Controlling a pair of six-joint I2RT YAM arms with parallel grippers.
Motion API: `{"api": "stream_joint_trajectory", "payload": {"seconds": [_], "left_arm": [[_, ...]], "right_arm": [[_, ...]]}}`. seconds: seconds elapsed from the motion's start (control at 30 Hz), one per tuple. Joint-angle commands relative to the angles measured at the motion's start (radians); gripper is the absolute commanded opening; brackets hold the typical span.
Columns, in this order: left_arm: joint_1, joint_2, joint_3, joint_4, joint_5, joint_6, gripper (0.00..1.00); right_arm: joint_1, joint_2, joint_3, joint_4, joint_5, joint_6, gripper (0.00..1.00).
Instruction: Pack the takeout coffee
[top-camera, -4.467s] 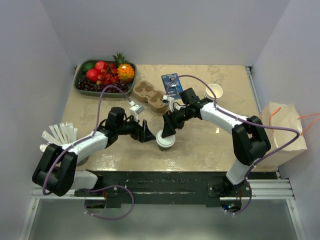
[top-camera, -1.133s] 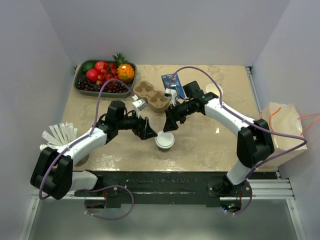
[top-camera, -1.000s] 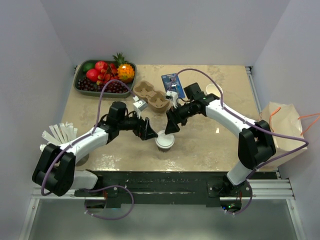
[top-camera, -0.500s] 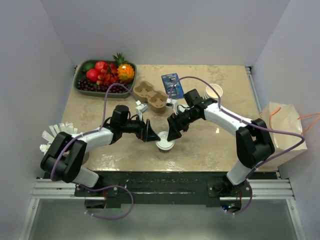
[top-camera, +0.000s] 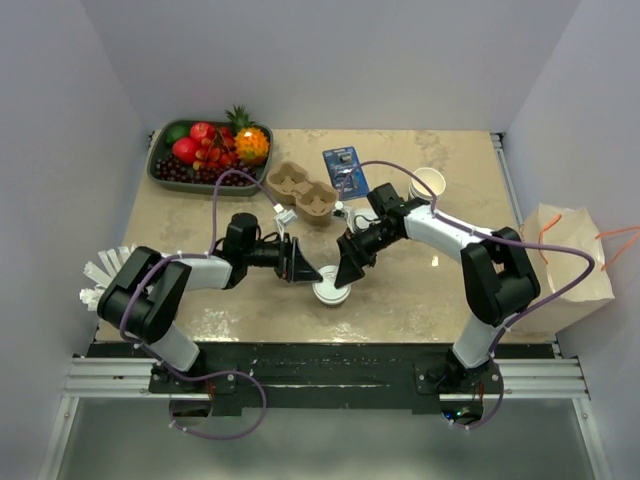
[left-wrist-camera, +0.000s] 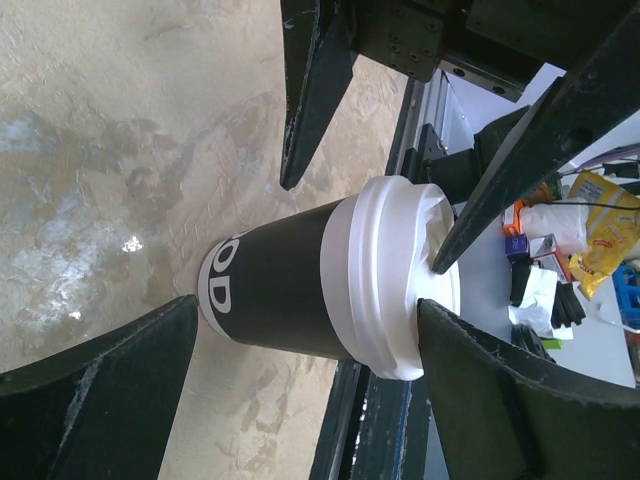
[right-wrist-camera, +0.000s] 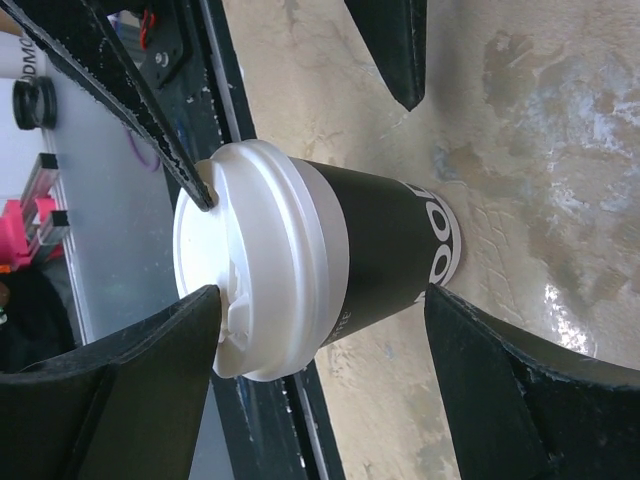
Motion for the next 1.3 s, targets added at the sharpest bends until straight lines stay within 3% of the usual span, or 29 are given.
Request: {"api": "stream_joint_trajectory", "payload": {"seconds": [0.0,0.23,0.37,0.43,0.57,0.9,1.03,1.27], "left_arm": [[0.001,0.023,0.013,0.039,-0.012,0.005,0.94],[0.001,-0.077,0.136,-0.155,-0.033,0.139,1.0],[0.001,-0.123,0.148,-0.224,-0.055,0.17,1.0],[0.001,-0.135,0.147,-0.263,-0.055,0.204,1.0],[0.001,-0.17,0.105,-0.355,-0.072,0.259,1.0],[0.005,-0.12,0.07,-0.226,-0.055,0.179,0.96],[0.034,-0.127,0.016,-0.095,-0.033,0.065,0.95],[0.051,-0.115,-0.008,-0.093,-0.027,0.064,0.93]], "right_arm": [[-0.033,0.038,-0.01,0.011,0.007,-0.058,0.82],[-0.061,-0.017,0.061,-0.142,-0.138,-0.243,0.86],[-0.074,-0.014,0.081,-0.19,-0.181,-0.25,0.88],[-0.074,-0.016,0.078,-0.193,-0.176,-0.245,0.99],[-0.076,-0.023,0.07,-0.183,-0.162,-0.227,0.99],[-0.076,0.03,0.096,-0.126,-0.149,-0.145,0.95],[-0.076,0.052,0.101,-0.115,-0.141,-0.124,0.94],[-0.073,0.072,0.107,-0.098,-0.132,-0.104,0.92]]}}
